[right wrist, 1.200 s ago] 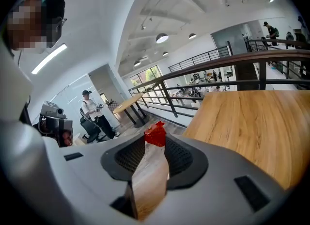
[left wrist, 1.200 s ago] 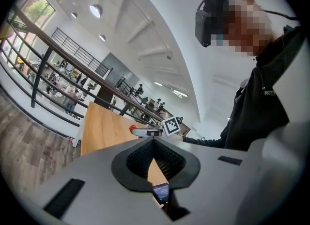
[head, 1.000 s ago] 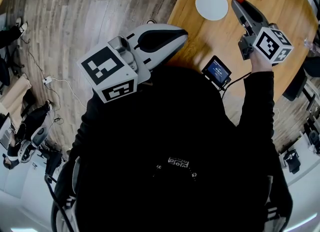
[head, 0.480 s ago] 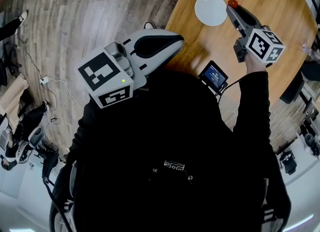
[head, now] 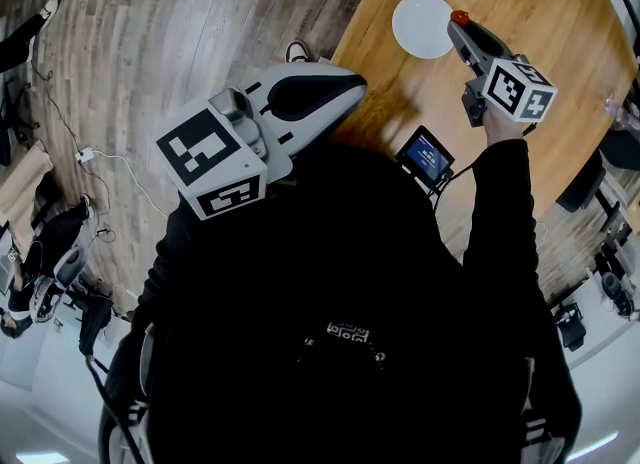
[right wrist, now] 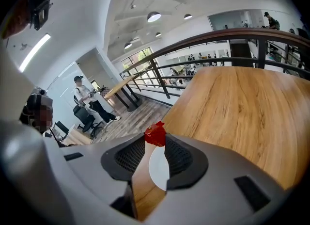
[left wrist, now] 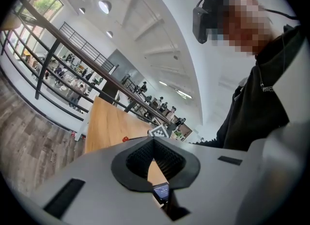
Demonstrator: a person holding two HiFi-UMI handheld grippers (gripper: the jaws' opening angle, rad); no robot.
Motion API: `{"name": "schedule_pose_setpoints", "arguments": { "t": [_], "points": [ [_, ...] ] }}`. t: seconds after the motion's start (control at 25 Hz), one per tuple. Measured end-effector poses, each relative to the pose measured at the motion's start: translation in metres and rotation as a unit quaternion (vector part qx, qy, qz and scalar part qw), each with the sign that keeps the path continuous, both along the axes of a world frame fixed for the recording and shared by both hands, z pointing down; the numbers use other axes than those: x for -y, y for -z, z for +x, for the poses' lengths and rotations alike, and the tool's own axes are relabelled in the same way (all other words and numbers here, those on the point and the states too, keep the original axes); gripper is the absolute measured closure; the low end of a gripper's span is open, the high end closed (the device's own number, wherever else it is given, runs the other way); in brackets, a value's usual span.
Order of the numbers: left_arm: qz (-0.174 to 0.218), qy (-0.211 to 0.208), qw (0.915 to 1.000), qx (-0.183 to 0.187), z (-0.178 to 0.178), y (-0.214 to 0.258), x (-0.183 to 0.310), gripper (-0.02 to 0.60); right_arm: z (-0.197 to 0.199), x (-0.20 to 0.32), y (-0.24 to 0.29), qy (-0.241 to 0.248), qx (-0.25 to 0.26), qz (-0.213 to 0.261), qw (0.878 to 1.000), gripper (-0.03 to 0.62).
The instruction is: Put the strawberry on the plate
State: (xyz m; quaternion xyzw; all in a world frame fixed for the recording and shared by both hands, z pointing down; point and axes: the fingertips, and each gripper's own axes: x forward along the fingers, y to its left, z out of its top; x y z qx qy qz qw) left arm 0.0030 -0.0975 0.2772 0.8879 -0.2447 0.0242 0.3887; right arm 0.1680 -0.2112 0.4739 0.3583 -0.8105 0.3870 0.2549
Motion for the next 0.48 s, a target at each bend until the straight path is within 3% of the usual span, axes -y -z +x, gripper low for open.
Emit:
{"name": "schedule_pose_setpoints", "arguments": {
  "t": [0.48],
  "points": [
    [-0.015,0.010,0.9998,0.004,-0.001,-0.007,0.001,0.583,0.007,-0.002,-0.040,0.007,-0.027,-0.031,0.999,0.457]
  ]
}}
